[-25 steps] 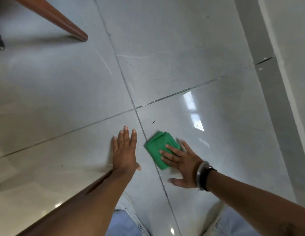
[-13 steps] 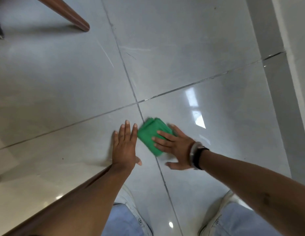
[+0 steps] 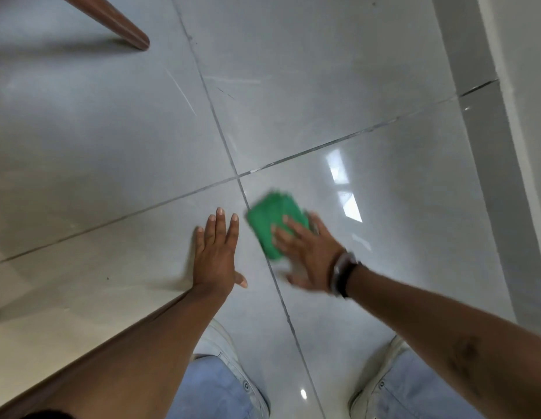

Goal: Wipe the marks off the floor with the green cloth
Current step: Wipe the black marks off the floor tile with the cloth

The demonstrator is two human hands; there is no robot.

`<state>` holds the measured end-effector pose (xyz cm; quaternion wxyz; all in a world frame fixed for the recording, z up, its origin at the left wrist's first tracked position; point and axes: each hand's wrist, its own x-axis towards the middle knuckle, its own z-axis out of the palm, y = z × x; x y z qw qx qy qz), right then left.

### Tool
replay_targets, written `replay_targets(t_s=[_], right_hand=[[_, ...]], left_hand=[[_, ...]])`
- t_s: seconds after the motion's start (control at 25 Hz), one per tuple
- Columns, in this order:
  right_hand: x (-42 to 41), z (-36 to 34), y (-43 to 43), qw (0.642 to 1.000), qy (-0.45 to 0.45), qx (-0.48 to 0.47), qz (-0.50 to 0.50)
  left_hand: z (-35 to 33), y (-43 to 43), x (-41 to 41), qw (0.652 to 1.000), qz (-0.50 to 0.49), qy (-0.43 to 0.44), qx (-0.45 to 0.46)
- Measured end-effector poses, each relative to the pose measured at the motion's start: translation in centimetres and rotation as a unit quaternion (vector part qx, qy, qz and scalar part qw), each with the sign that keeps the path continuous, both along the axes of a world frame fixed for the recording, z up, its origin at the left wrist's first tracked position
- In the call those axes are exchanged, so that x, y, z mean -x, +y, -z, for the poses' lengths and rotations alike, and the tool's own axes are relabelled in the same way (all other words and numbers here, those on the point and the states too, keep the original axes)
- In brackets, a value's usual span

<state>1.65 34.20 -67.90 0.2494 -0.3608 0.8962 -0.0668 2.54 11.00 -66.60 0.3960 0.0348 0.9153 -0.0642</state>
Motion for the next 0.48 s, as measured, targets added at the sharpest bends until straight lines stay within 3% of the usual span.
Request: replay_targets(t_s=[0.04, 0.12, 0.2, 0.28, 0.36, 0.44, 0.48], right_hand=[[-3.4, -0.3, 2.5, 0.998, -0.002, 0.007, -0.059], [-6.7, -0.6, 7.9, 0.999, 0.029, -0.009, -0.038], [-5.9, -0.8, 10.9, 0.99, 0.058, -0.086, 0.099], [-3.5, -1.3, 11.5, 0.956, 0.081, -0.134, 0.249], [-0.3, -2.5, 9.9, 0.922, 0.087, -0.171, 0.337], [2.7, -5.0, 7.7, 0.88, -0.012, -0.199, 0.431], [3.8, -6.8, 6.5, 0.84, -0.08, -0.179, 0.505]], left_hand=[[-0.1, 0.0, 0.0, 1.0, 0.004, 0.0, 0.002], [-0.2, -0.1, 0.0, 1.0, 0.006, -0.004, 0.005], [-0.7, 0.2, 0.3, 1.0, 0.001, -0.019, 0.013], [-1.9, 1.4, 1.0, 0.998, -0.023, -0.046, 0.032], [-3.9, 3.1, 1.4, 0.994, -0.053, -0.086, 0.031], [-7.1, 4.8, 0.7, 0.99, -0.078, -0.112, -0.017], [-9.2, 5.4, 0.2, 0.982, -0.131, -0.12, -0.069]])
